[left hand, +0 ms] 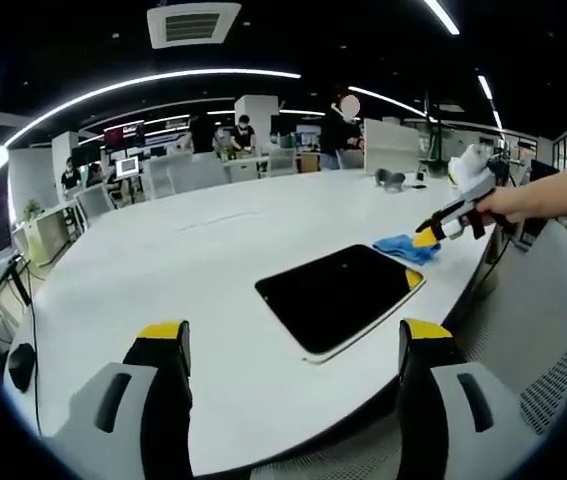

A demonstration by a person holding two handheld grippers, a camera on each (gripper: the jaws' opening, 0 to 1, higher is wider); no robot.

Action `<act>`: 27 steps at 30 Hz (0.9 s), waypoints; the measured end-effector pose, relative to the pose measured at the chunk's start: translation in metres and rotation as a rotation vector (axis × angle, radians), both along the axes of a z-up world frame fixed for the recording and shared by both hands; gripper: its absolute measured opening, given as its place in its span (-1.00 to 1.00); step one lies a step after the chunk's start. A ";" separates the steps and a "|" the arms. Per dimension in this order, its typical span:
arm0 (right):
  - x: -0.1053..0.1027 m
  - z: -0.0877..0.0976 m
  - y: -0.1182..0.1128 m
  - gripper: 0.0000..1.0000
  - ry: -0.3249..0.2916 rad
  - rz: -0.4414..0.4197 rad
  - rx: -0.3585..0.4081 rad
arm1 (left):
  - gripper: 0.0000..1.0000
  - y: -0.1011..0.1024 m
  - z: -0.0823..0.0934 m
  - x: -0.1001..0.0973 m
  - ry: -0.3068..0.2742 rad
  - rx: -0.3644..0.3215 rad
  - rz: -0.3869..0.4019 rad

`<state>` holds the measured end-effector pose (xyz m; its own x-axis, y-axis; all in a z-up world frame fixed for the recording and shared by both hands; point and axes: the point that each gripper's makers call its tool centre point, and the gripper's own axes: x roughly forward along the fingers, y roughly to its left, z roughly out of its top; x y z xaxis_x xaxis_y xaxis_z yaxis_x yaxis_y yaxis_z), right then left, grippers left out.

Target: Wipe the mirror surface with the cleaning cloth until all visible marks leave the cleaned area.

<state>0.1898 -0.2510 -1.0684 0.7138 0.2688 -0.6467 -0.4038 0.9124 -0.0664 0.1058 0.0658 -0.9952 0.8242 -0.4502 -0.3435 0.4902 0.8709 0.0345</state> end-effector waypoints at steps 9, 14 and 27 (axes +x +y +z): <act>0.005 -0.016 -0.001 -0.41 0.046 -0.017 0.016 | 0.70 0.001 0.002 0.001 -0.016 0.000 0.010; 0.011 -0.017 0.000 -0.47 0.048 -0.031 0.035 | 0.73 0.000 0.003 0.001 -0.021 -0.010 0.004; 0.019 -0.025 0.006 -0.54 0.099 0.035 -0.054 | 0.73 -0.001 0.002 0.001 -0.020 -0.012 0.006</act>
<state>0.2093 -0.2448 -1.0935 0.6363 0.2554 -0.7280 -0.4424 0.8938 -0.0731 0.1072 0.0653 -0.9934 0.8332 -0.4498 -0.3217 0.4847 0.8741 0.0332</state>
